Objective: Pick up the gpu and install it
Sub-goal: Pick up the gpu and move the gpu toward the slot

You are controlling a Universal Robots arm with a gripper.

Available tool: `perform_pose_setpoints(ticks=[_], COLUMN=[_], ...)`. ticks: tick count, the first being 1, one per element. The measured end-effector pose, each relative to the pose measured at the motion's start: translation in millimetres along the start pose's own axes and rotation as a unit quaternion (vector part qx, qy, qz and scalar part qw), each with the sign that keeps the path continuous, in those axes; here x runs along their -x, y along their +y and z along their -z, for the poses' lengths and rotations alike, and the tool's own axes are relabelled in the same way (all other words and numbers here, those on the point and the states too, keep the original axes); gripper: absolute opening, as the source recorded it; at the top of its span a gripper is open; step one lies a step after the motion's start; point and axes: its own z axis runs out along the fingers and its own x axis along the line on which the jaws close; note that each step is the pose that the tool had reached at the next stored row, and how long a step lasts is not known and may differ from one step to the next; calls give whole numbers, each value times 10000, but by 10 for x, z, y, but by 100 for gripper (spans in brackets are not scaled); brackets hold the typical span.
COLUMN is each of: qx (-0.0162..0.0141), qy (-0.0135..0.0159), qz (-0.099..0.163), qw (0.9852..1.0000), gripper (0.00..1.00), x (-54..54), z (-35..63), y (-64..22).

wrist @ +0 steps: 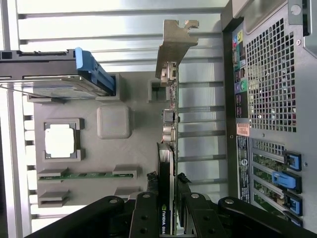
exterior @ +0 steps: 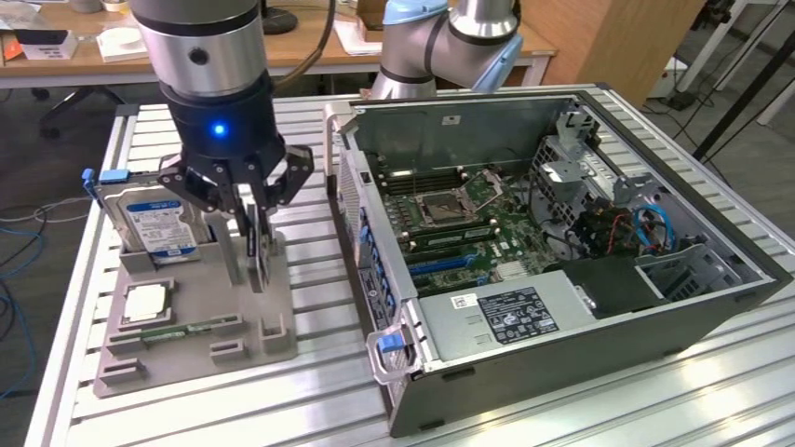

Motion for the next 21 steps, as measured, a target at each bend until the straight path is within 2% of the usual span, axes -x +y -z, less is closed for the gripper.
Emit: perform_pose_setpoints(ticks=[13, 21], qx=[1, 2], qy=[8, 10], qz=[59, 74], qw=[10000, 10000], gripper=[26, 26], x=[4, 7], z=[78, 159], y=[4, 9])
